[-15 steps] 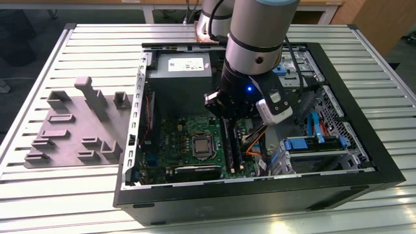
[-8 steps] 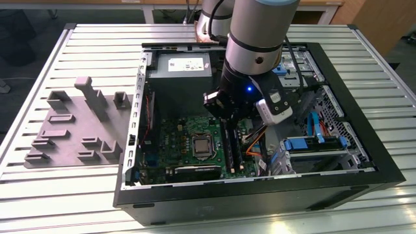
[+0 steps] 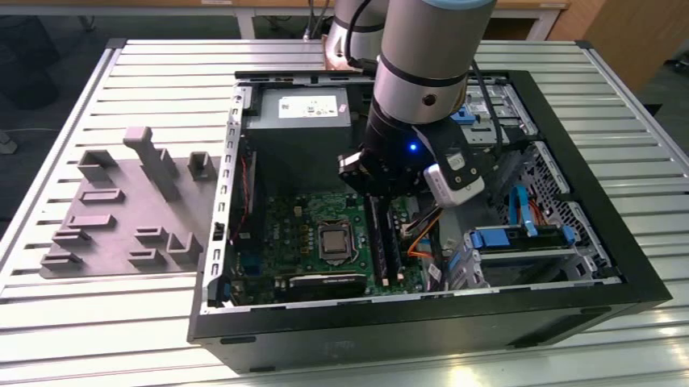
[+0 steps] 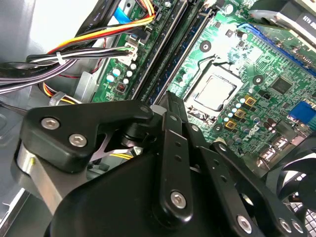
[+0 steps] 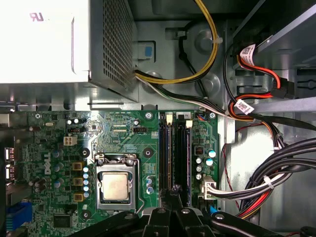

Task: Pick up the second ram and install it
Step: 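Insert the second ram into the second slot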

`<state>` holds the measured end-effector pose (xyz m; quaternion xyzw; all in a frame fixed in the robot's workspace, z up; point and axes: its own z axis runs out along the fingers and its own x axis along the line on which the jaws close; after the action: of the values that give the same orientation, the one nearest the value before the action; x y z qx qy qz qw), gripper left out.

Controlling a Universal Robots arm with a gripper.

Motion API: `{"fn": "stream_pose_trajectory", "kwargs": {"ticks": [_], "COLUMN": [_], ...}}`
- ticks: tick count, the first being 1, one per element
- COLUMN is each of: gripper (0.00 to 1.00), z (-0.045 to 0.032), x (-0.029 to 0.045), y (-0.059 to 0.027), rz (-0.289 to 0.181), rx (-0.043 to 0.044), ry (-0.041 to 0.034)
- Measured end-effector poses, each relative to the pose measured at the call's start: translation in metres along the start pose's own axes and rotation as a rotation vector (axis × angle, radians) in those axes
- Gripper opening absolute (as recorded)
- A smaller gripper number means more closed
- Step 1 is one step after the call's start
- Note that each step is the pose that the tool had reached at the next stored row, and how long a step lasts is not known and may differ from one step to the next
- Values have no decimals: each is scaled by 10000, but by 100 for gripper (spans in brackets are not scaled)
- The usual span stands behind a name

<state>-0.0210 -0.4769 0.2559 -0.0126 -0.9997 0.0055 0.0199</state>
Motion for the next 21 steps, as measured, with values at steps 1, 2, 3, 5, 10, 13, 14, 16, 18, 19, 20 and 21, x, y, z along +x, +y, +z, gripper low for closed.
{"fn": "stream_pose_trajectory", "kwargs": {"ticks": [1, 2, 3, 5, 10, 13, 14, 16, 18, 19, 20, 21], "gripper": [11, 11, 11, 11, 24, 24, 11, 11, 11, 11, 11, 11], "z": [0, 0, 1, 1, 2, 9, 16, 16, 17, 17, 23, 30], "x": [0, 0, 0, 0, 0, 0, -1, -1, -1, -1, -1, -1], "y": [0, 0, 0, 0, 0, 0, 0, 0, 0, 0, 0, 0], "rz": [0, 0, 0, 0, 0, 0, 0, 0, 0, 0, 0, 0], "rx": [0, 0, 0, 0, 0, 0, 0, 0, -1, 0, 0, 0], "ry": [0, 0, 0, 0, 0, 0, 0, 0, 0, 0, 0, 0]}}
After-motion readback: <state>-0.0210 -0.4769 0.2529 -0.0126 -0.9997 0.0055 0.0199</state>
